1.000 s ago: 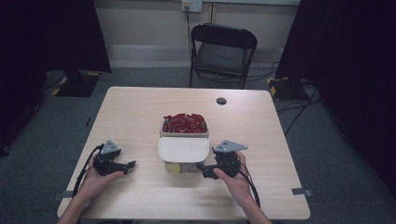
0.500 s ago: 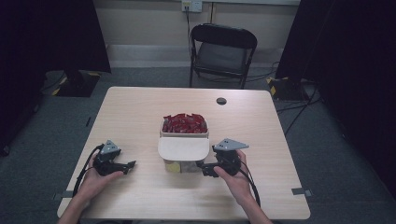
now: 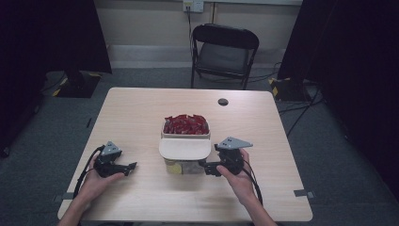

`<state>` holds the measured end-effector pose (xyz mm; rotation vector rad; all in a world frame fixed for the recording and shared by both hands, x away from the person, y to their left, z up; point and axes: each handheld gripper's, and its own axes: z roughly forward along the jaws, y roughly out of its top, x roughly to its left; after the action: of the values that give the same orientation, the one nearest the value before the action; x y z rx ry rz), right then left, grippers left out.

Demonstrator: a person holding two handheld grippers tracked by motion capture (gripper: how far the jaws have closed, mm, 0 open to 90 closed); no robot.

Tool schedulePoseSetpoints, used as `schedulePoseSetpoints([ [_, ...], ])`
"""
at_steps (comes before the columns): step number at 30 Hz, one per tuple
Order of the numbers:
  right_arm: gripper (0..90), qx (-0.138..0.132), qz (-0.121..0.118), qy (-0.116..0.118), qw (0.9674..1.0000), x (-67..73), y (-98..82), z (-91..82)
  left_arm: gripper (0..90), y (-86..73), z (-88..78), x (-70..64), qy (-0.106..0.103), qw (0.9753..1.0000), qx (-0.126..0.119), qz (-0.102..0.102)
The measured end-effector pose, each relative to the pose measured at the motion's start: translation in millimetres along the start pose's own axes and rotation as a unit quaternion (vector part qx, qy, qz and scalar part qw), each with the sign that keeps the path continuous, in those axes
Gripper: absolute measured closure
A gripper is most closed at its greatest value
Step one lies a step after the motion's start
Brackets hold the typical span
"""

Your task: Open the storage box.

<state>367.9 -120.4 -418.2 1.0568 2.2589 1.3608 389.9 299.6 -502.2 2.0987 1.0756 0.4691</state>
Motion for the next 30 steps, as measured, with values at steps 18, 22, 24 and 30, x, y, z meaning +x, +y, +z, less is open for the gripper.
schedulePoseSetpoints([
  [18,15.9,-0.013,0.01,-0.002,0.9999,-7.8,13.9,-0.4,14.8,0.0,0.0,0.0,0.0,1.0,0.0,0.0],
  [22,16.7,-0.013,0.011,0.002,0.9999,-8.0,16.3,3.9,14.7,0.0,0.0,-0.1,0.0,1.0,0.0,0.0],
  [24,16.8,-0.014,0.012,0.004,0.9998,-8.3,17.5,6.0,14.8,0.0,0.0,0.0,0.0,1.0,0.0,0.0],
  [30,17.2,-0.017,0.014,0.004,0.9998,-8.8,21.4,7.5,14.8,0.0,-0.1,0.1,0.001,1.0,0.0,0.001],
])
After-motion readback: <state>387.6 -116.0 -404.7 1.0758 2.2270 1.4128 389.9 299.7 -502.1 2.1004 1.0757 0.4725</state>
